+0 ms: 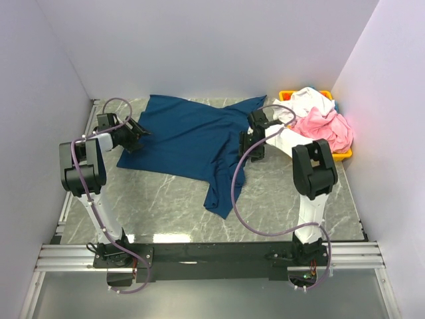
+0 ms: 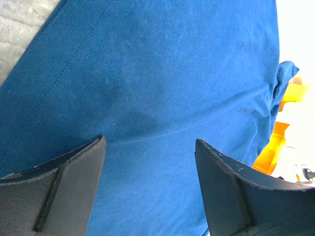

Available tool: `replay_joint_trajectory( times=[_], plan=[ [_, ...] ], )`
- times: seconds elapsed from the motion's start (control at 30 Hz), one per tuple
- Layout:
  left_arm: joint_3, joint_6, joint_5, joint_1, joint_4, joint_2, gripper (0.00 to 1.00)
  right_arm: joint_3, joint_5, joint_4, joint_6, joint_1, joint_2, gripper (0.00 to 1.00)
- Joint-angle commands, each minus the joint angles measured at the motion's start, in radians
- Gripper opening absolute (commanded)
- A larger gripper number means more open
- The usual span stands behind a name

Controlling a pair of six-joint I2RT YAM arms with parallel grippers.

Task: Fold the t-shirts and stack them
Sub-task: Flatten the tshirt out

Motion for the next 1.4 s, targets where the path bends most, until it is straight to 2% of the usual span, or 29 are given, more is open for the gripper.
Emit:
replay_joint_trajectory(
  times=[0.0, 0.27, 0.47, 0.77, 1.13, 1.23, 1.37],
  plan=[
    [-0.011, 0.036, -0.037, 0.002, -0.044, -0.044, 0.80, 0.063, 0.050, -0.044, -0.030, 0.015, 0.037, 0.64],
    [0.003, 0.092, -0.063, 0.005, -0.090, -0.078, 0.80, 0.147, 0.191, -0.177, -0.045, 0.043, 0.112, 0.64],
    [-0.005, 0.122, -0.091, 0.026, -0.110, -0.104, 0.81, 0.119, 0.268, -0.234, -0.044, 0.035, 0.087, 0.64],
    [0.004, 0.198, -0.124, 0.027, -0.155, -0.136, 0.81, 0.027, 0.290, -0.240, -0.039, -0.058, -0.003, 0.64],
    [0.084, 0.270, -0.143, -0.003, -0.225, -0.187, 0.81, 0.029, 0.336, -0.256, -0.067, -0.129, -0.026, 0.65],
    [0.136, 0.306, -0.231, -0.001, -0.325, -0.243, 0.81, 0.036, 0.321, -0.260, -0.067, -0.129, -0.048, 0.65],
    [0.059, 0.317, -0.353, 0.025, -0.379, -0.344, 0.77, 0.026, 0.253, -0.233, -0.068, -0.129, -0.091, 0.65]
  ],
)
